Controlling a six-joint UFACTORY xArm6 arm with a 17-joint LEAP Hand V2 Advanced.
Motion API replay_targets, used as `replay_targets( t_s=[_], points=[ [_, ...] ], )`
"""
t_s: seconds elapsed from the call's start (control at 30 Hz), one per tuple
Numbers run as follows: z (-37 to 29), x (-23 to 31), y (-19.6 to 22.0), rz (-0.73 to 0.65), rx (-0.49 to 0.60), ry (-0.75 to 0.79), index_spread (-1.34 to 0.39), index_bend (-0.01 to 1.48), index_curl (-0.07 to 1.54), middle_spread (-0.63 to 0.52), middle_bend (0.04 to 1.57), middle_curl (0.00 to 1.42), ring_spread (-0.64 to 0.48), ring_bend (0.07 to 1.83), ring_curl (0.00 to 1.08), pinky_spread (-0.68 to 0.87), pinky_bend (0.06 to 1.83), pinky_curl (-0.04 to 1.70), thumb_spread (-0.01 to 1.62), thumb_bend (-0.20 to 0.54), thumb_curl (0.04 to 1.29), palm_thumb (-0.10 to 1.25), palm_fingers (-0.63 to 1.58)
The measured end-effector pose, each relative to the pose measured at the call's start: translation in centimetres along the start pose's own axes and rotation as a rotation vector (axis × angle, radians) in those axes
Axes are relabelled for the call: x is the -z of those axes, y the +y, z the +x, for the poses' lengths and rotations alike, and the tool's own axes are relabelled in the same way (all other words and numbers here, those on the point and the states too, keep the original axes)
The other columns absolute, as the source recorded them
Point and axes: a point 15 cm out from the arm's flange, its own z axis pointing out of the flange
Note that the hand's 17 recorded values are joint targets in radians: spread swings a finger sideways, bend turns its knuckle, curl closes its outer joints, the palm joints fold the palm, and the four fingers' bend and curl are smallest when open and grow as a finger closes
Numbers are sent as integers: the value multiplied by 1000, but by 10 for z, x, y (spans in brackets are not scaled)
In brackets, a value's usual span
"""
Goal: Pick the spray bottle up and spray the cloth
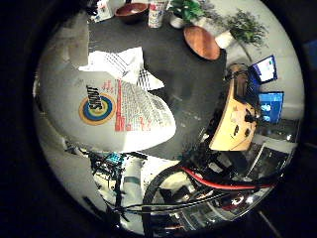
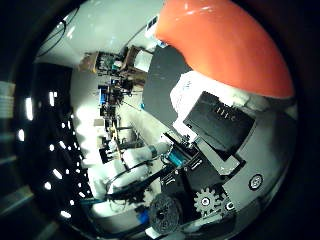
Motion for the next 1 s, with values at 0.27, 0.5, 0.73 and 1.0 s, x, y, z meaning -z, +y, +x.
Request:
replay_targets(
  t_s=[0.27, 0.5, 0.73, 1.0],
  points=[
    [11, -20, -7, -28, -15, 24, -284, 1146, 718, -187, 1345, 729, -224, 1428, 598, -317, 1312, 623, 690, -14, 1055, 1006, 1201],
    [18, -112, -13, -139, -32, 4, -285, 1143, 716, -187, 1345, 728, -224, 1425, 606, -317, 1314, 620, 694, -15, 1054, 1001, 1201],
    [18, -155, -11, -168, -41, 4, -288, 1137, 717, -187, 1345, 728, -223, 1429, 611, -317, 1315, 618, 701, -14, 1051, 1011, 1202],
    [7, -100, -18, -53, -15, 13, -289, 1133, 719, -187, 1343, 726, -220, 1430, 613, -316, 1314, 616, 708, -14, 1051, 1008, 1206]
  ],
)
